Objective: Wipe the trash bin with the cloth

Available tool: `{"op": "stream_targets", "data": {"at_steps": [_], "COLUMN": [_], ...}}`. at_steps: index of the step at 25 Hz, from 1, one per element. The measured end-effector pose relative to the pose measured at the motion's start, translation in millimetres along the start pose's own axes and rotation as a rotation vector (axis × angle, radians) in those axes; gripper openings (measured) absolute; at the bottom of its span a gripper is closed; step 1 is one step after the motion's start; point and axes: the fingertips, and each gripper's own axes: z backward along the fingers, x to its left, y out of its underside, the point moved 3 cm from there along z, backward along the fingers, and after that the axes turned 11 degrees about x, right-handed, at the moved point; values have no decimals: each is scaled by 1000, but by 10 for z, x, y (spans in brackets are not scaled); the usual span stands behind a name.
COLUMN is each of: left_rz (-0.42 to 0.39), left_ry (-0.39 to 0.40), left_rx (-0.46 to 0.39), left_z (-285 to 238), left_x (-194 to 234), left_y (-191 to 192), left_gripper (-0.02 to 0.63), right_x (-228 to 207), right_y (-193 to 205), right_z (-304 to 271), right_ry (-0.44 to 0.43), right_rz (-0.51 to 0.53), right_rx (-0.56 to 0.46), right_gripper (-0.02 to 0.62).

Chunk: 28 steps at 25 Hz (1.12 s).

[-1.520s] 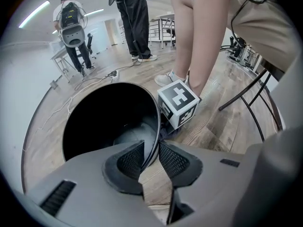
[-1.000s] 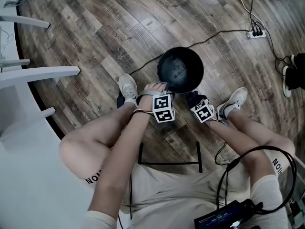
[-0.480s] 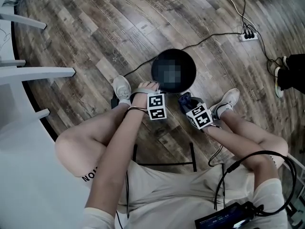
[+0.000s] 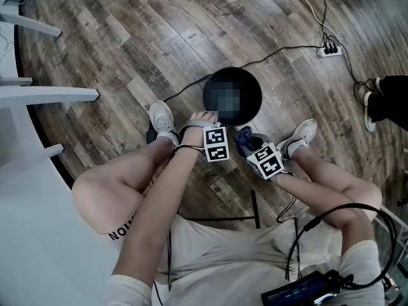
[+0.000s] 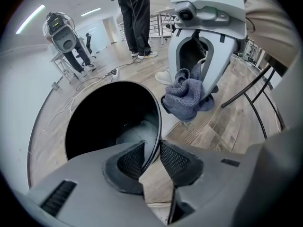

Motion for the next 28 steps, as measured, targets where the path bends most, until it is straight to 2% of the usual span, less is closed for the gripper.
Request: {"op": "stream_targets", "data": {"at_steps": [4,9,20,28], "left_rz": [52,51,35,27], "left_ry": [18,28,20,14], "left_rx": [11,2,-8,-6], "left_z": [5,25,29,62], "left_x": [-31,-56,-48,-29], "left_y": [-95,-150,-170,-165], "left_gripper": [114,104,100,100], "right_x": [-46,-150,-287,-443], "right_y": [-50,-159,31,188], "right_z": [77,64,-497,-999], "right_ry": [32,57,51,78], "right_rz": [3,16,22,19], "right_rx": [-30,-58,30,99], "right_gripper": [103,103,103,103]}}
